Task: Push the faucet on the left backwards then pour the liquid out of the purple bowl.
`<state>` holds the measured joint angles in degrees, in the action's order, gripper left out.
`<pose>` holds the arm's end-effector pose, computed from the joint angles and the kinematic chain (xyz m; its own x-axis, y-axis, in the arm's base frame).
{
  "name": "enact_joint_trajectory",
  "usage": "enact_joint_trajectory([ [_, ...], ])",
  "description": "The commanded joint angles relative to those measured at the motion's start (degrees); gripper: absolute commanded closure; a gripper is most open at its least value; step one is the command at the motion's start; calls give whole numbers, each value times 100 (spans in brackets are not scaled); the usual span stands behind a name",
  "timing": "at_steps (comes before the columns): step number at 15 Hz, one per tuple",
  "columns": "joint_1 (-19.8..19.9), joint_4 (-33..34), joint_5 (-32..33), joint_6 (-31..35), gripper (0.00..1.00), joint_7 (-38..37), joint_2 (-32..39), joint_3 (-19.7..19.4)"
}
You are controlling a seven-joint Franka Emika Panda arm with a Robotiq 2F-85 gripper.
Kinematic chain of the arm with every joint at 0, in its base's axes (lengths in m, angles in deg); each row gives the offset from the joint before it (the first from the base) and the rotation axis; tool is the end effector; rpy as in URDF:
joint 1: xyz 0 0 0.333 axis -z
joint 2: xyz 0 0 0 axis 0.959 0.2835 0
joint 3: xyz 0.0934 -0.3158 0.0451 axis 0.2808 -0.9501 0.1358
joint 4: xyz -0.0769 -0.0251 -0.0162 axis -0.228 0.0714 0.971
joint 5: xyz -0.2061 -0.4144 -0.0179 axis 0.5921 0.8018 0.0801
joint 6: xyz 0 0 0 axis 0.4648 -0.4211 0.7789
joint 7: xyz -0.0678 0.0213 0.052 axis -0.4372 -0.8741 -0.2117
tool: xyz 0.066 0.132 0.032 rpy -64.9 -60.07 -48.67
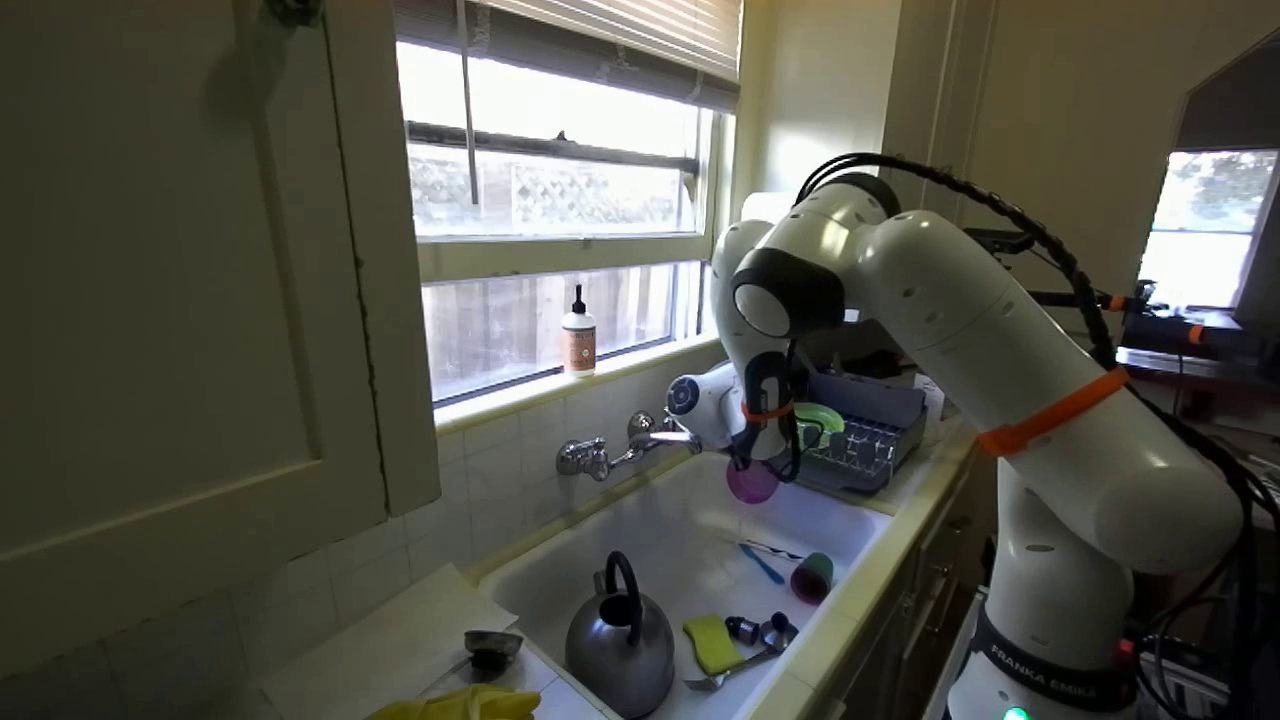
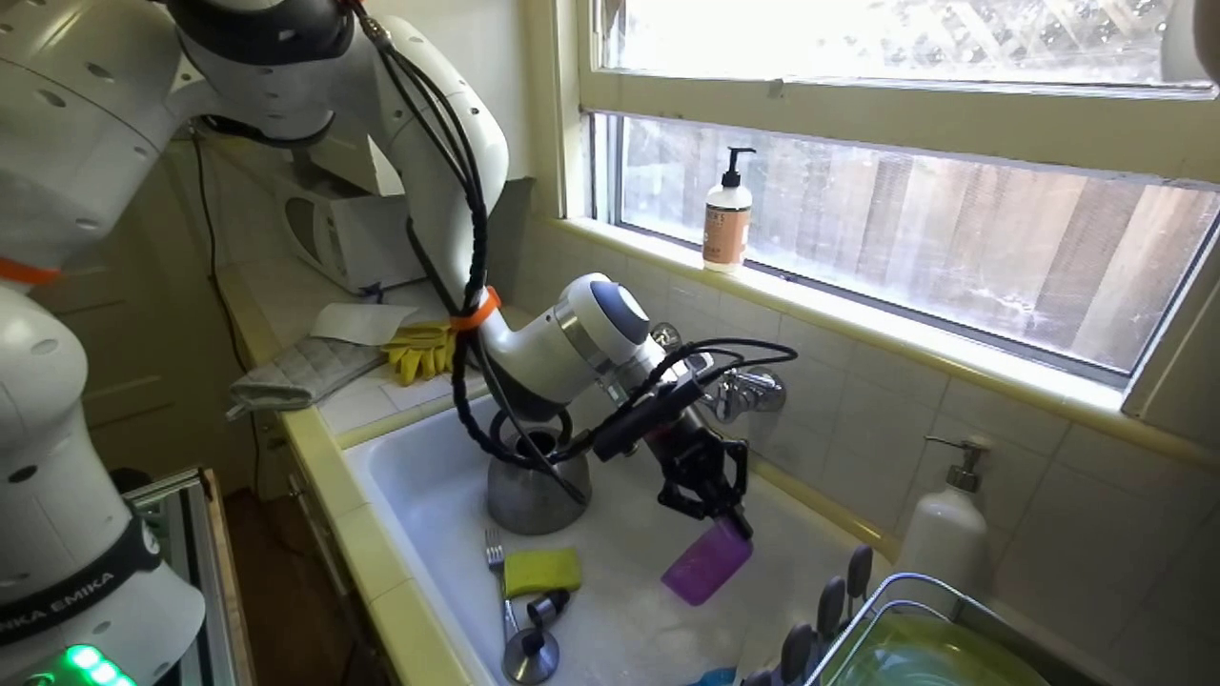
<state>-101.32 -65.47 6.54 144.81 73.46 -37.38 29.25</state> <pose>0.5829 -0.2578 0.0851 0.7963 0.4115 -0.4434 0.5994 -0.4378 0.6701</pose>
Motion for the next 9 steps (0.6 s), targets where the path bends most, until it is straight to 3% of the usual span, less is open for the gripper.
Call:
enact_joint_trajectory([
  [1, 70, 22, 972, -788, 99, -650, -236, 382],
  [5, 638, 56, 1806, -1756, 99, -996, -740, 1154],
  [9, 1599, 32, 2300, -2602, 99, -1070, -1184, 2299],
])
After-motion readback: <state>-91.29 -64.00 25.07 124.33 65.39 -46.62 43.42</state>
